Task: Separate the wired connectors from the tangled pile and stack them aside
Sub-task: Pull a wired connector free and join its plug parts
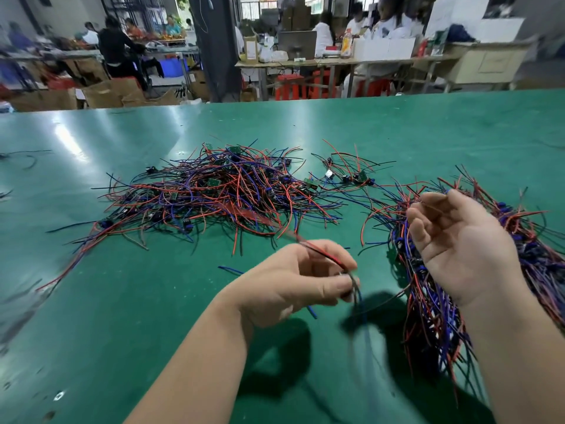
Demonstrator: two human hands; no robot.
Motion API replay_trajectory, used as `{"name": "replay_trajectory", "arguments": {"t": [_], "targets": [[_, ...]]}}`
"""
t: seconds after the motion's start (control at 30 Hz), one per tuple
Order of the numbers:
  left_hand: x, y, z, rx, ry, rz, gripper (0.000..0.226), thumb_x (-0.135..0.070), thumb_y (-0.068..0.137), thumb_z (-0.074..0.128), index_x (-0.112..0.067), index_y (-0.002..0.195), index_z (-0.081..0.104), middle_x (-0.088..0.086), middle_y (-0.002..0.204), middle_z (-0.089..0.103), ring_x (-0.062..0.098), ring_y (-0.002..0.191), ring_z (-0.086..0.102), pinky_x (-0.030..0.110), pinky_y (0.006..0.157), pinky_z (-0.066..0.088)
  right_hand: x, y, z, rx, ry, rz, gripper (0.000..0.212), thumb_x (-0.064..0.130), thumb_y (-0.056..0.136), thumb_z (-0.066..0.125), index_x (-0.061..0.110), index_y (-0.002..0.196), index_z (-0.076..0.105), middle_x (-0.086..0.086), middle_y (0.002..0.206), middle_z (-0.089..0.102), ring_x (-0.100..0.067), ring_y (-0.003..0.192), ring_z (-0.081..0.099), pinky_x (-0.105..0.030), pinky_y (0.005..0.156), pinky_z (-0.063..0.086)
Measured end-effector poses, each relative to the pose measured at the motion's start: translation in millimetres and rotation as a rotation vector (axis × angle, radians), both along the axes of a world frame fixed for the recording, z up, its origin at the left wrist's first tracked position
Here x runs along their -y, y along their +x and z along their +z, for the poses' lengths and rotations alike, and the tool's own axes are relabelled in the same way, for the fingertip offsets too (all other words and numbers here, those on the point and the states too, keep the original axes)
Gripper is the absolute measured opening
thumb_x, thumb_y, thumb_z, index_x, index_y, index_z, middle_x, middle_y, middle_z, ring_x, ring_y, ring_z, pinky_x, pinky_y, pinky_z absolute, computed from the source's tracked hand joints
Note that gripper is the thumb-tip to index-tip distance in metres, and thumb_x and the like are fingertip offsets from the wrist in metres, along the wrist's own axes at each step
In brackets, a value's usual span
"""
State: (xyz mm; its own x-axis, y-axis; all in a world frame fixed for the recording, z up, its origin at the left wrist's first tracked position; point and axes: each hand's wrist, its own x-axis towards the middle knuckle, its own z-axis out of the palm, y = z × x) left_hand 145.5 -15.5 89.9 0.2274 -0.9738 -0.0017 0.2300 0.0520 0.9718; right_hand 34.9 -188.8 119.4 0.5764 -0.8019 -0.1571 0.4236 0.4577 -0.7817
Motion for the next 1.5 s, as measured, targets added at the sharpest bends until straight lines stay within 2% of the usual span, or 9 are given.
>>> {"name": "replay_trajectory", "arguments": {"t": [0.1,0.17,0.33,0.57,0.7,0.83,0.97,1.2,1.5], "targets": [[5,2,1,-0.332,-0.193,0.182,0.033,-0.004,0.051,0.089,-0.023,0.07,0.071,0.005,0.074,0.066,0.008,0.055,0.06,0.018,0.06,0.053,-9,5,-4,-0.132,-0.118,0.208,0.006,0.007,0.084,0.059,0.003,0.082,0.062,-0.005,0.06,0.063,-0.008,0.051,0.061,-0.013,0.048,0.049],[9,2,2,-0.39,-0.263,0.335,0.029,-0.019,0.044,0.09,-0.021,0.065,0.07,0.004,0.071,0.068,0.007,0.053,0.062,0.017,0.058,0.054,-23,8,-10,-0.204,-0.257,0.398,0.021,0.004,0.066,0.066,0.001,0.087,0.068,-0.009,0.066,0.066,-0.012,0.053,0.062,-0.015,0.052,0.051],[20,-4,-4,0.021,-0.258,0.677,0.028,-0.018,0.052,0.079,-0.011,0.073,0.061,-0.001,0.066,0.064,0.013,0.062,0.059,0.019,0.063,0.051,-43,16,-17,-0.091,-0.299,0.474,0.016,0.013,0.057,0.071,0.009,0.072,0.076,-0.008,0.069,0.071,-0.011,0.056,0.064,-0.016,0.055,0.051],[18,-8,-5,0.215,-0.249,0.429,0.038,0.016,0.071,0.06,-0.011,0.095,0.071,0.001,0.087,0.075,0.011,0.083,0.071,0.019,0.075,0.053,-37,18,-13,-0.034,-0.205,0.285,0.01,0.013,0.063,0.065,0.012,0.063,0.075,-0.001,0.059,0.065,-0.006,0.049,0.056,-0.012,0.048,0.045],[13,0,-1,-0.044,-0.147,0.335,0.066,0.022,0.071,0.029,-0.018,0.089,0.078,0.008,0.084,0.075,0.021,0.079,0.073,0.023,0.066,0.055,-32,14,-12,-0.087,-0.241,0.327,0.008,0.018,0.061,0.067,0.016,0.061,0.075,0.001,0.056,0.062,-0.005,0.046,0.053,-0.013,0.048,0.044],[12,-1,1,0.011,-0.028,0.332,0.006,-0.015,0.077,0.072,-0.011,0.081,0.075,0.008,0.074,0.072,0.02,0.065,0.071,0.027,0.057,0.055,-35,12,-18,-0.176,-0.368,0.453,0.006,0.018,0.061,0.069,0.013,0.061,0.074,-0.003,0.059,0.063,-0.01,0.051,0.053,-0.015,0.05,0.044],[11,-3,-4,0.18,0.105,0.296,0.012,-0.011,0.073,0.076,-0.005,0.08,0.068,0.007,0.069,0.071,0.012,0.06,0.068,0.021,0.055,0.053,-33,12,-21,-0.3,-0.62,0.327,0.008,0.016,0.069,0.072,0.009,0.063,0.071,-0.003,0.053,0.06,-0.01,0.048,0.05,-0.017,0.049,0.042],[0,-4,-3,0.274,0.36,-0.138,0.016,-0.011,0.081,0.075,-0.021,0.069,0.069,0.003,0.075,0.072,0.007,0.062,0.066,0.016,0.055,0.05,-15,3,-6,-0.108,-0.428,-0.059,0.012,0.016,0.071,0.072,0.018,0.059,0.074,0.005,0.051,0.062,-0.003,0.047,0.054,-0.013,0.05,0.045],[-4,10,-1,0.247,0.258,0.064,0.011,-0.025,0.072,0.077,-0.016,0.073,0.07,0.007,0.08,0.074,0.01,0.065,0.068,0.021,0.06,0.055,-16,6,-8,0.048,-0.366,-0.209,0.012,0.008,0.092,0.059,0.015,0.086,0.067,0.001,0.075,0.062,-0.008,0.058,0.059,-0.019,0.061,0.048]]}}
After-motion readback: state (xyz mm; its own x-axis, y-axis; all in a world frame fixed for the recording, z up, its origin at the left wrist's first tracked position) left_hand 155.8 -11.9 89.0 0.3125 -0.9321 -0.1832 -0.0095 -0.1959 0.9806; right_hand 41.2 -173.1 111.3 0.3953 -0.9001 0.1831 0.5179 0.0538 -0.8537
